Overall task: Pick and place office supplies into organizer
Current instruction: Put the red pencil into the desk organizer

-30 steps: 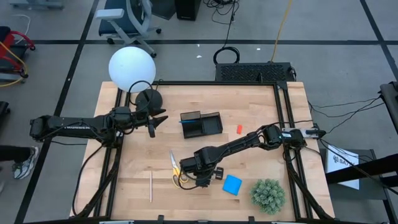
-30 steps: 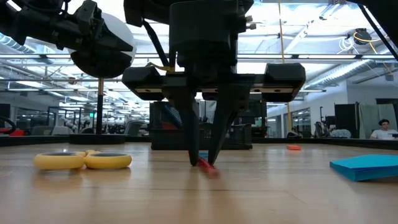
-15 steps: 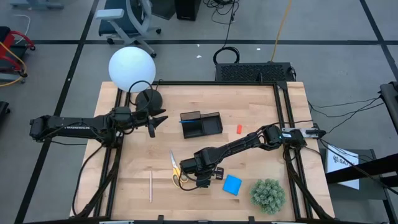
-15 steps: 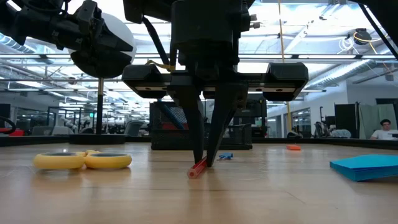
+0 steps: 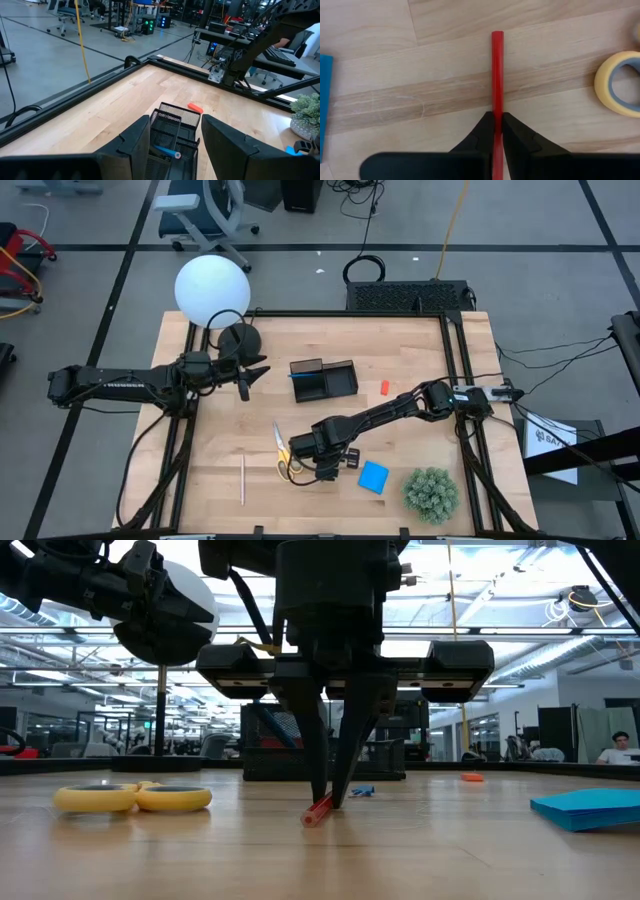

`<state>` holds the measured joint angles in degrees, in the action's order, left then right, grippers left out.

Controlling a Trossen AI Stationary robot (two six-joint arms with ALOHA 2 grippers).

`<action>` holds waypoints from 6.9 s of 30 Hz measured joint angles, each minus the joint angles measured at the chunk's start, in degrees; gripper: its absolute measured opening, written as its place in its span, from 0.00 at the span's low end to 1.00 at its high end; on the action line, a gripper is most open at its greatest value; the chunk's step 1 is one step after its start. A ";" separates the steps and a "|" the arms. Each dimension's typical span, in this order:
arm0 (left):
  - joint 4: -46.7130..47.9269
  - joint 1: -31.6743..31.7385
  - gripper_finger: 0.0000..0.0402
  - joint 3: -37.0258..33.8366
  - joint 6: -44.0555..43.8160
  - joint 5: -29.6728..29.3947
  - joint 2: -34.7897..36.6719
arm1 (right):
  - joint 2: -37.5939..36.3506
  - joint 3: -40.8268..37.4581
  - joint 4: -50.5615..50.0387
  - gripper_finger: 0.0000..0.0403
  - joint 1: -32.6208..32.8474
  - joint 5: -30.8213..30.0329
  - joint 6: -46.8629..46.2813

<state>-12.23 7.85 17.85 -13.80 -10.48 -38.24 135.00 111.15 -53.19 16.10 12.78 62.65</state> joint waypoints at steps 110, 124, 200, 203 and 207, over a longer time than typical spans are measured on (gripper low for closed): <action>-0.02 0.01 0.44 0.00 0.09 0.00 0.00 | 0.15 -0.04 -3.28 0.23 -0.91 3.18 -9.56; -0.02 0.01 0.44 0.00 0.22 0.02 0.01 | 0.12 -0.05 -2.45 0.22 -1.11 -2.10 -12.66; -0.09 -0.02 0.44 -0.02 0.55 0.00 0.00 | -3.13 -0.20 -3.50 0.04 -2.68 -10.09 -6.48; -0.15 -0.01 0.44 -0.02 0.55 -0.04 0.02 | -3.17 -0.17 -3.43 0.04 -2.86 -10.06 -7.40; -0.45 -0.01 0.44 -0.02 0.55 -0.04 0.02 | -3.19 -0.15 -3.43 0.04 -2.80 -10.06 -8.81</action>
<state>-12.68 7.84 17.82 -13.26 -10.52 -38.22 131.81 111.00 -56.62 13.30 2.72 53.84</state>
